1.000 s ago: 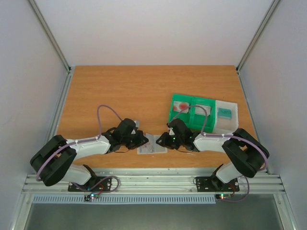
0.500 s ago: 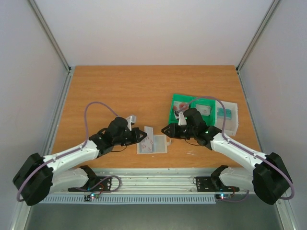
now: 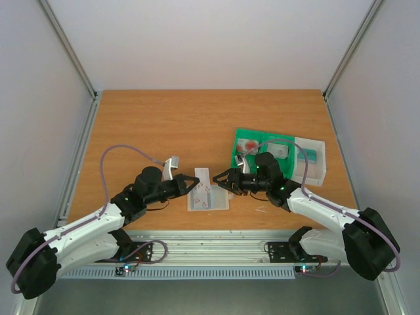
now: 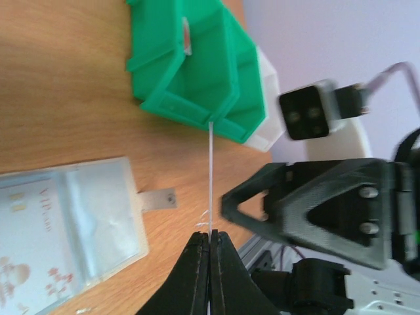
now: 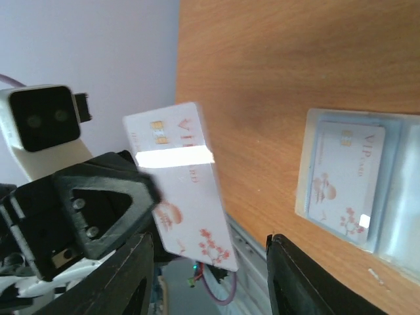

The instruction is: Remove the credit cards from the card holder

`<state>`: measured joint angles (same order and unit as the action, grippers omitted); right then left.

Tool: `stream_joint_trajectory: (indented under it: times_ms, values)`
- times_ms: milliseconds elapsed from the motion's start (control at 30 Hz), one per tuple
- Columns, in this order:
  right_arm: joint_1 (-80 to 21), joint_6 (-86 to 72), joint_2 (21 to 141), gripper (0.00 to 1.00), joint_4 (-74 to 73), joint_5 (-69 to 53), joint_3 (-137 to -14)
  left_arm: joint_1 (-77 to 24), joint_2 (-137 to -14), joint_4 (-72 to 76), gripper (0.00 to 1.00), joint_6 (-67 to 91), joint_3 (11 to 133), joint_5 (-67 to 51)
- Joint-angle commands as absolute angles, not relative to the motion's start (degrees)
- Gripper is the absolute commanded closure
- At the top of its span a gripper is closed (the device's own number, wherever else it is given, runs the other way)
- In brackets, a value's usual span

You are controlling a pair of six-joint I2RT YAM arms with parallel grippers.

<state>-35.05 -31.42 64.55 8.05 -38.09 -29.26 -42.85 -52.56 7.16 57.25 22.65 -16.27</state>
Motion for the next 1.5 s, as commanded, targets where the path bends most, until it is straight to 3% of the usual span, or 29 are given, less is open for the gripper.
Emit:
stream_joint_trajectory:
  times_ms: [0,167,267,400,500,600,767,1000,1267,1467]
  values:
    - [-35.57,-39.19,67.81,0.50,19.68,-41.37,-28.54,-43.04,-51.42,18.18,1.00,59.87,22.69,-16.88]
    - [-36.73,-40.11,69.88,0.45,22.24,-41.63,-28.66,-43.04,-51.88,22.15,0.99,61.74,22.59,-16.79]
    - [-37.60,-40.33,69.93,0.50,23.27,-41.87,-28.73,-43.05,-52.53,23.19,1.00,62.43,22.95,-16.78]
    - [-37.63,-39.61,68.80,0.67,22.84,-42.33,-28.65,-43.04,-53.29,24.17,1.00,62.62,22.91,-16.89]
    - [-37.60,-38.34,67.58,0.86,21.67,-42.88,-28.72,-43.03,-53.63,24.83,0.99,62.75,22.41,-16.79]
    - [-37.62,-35.42,65.83,0.99,19.45,-44.28,-29.59,-43.03,-53.70,24.93,0.89,62.65,22.09,-17.13]
    - [-37.57,-24.28,60.78,0.99,5.52,-46.17,-33.33,-42.97,-51.53,15.70,0.67,57.17,24.79,-18.49]
    - [-37.62,-8.42,55.23,0.99,-14.97,-49.27,-39.67,-42.68,-46.88,-3.83,0.44,44.59,33.69,-28.04]
    - [-37.61,0.12,53.23,0.99,-21.20,-57.05,-43.67,-42.06,-45.49,-9.40,0.42,39.68,37.10,-40.97]
    - [-37.81,1.46,54.59,0.99,-21.63,-64.08,-45.28,-40.41,-47.96,-9.29,0.47,40.03,38.70,-47.67]
